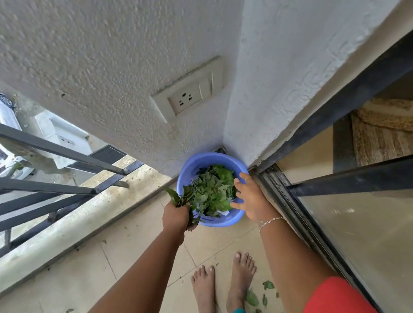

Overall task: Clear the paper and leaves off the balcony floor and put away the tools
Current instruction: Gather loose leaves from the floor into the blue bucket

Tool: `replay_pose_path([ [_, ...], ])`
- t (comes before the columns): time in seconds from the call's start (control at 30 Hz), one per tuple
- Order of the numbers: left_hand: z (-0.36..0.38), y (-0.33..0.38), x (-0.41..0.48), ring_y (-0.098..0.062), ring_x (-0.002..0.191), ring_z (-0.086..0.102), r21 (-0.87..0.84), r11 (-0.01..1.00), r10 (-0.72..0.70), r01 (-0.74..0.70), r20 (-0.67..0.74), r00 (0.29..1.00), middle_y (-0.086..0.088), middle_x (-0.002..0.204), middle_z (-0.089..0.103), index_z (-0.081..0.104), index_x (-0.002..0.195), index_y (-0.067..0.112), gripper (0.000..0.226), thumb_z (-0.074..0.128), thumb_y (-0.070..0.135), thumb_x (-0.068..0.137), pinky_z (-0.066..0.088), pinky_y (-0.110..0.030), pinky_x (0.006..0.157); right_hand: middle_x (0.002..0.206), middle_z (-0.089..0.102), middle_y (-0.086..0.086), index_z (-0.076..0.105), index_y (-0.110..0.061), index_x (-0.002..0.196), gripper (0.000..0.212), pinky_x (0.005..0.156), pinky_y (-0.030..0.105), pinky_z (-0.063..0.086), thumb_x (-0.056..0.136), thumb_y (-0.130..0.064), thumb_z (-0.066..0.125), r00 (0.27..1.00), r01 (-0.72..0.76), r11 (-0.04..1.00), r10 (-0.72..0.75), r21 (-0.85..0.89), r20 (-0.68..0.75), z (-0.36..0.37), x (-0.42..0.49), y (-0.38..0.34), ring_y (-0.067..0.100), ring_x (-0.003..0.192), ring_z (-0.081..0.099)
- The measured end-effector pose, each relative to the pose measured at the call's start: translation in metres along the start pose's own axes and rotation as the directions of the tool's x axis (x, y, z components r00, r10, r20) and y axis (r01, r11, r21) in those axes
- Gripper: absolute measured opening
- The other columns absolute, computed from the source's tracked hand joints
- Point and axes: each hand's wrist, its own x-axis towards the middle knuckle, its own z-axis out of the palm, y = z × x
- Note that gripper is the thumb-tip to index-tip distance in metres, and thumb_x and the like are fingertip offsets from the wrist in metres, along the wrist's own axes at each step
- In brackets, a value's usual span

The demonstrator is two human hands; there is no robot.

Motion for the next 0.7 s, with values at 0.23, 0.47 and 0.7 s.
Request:
replay_pose_path([
  [0.23,0.018,0.022,0.01,-0.022,0.061,0.061,-0.059,0.996,-0.052,0.061,0.139,0.989,-0.014,0.076,0.06,0.057,0.099,0.001,0.017,0.063,0.011,0.088,0.054,-0.024,0.045,0.126,0.04,0.006,0.028,-0.016,0.143,0.043,0.101,0.038,0.037,0.101,-0.014,0.036,0.999,0.015,0.994,-0.01,0.11,-0.042,-0.015,-0.005,0.014,0.03,0.117,0.045],
  [0.47,0.022,0.042,-0.015,-0.03,0.12,0.045,-0.075,0.984,-0.129,0.162,0.329,0.935,-0.006,0.119,0.045,0.044,0.133,0.015,0.048,0.052,0.04,0.093,0.046,-0.046,0.086,0.136,0.045,0.021,0.035,-0.012,0.138,0.038,0.098,0.037,0.041,0.101,-0.014,0.038,0.993,0.057,0.993,-0.046,0.103,-0.107,-0.033,-0.025,0.032,0.035,0.12,0.048],
  [0.7,0.003,0.031,-0.037,-0.026,0.139,0.028,0.526,0.737,0.297,-0.424,0.311,0.903,-0.012,0.152,0.029,0.023,0.147,0.007,0.07,0.052,0.041,0.093,0.026,-0.038,0.109,0.132,0.05,0.019,0.048,-0.004,0.128,0.032,0.102,0.035,0.036,0.096,-0.008,0.045,0.945,0.206,0.926,-0.272,-0.316,-0.183,-0.064,-0.083,0.042,0.026,0.121,0.049],
])
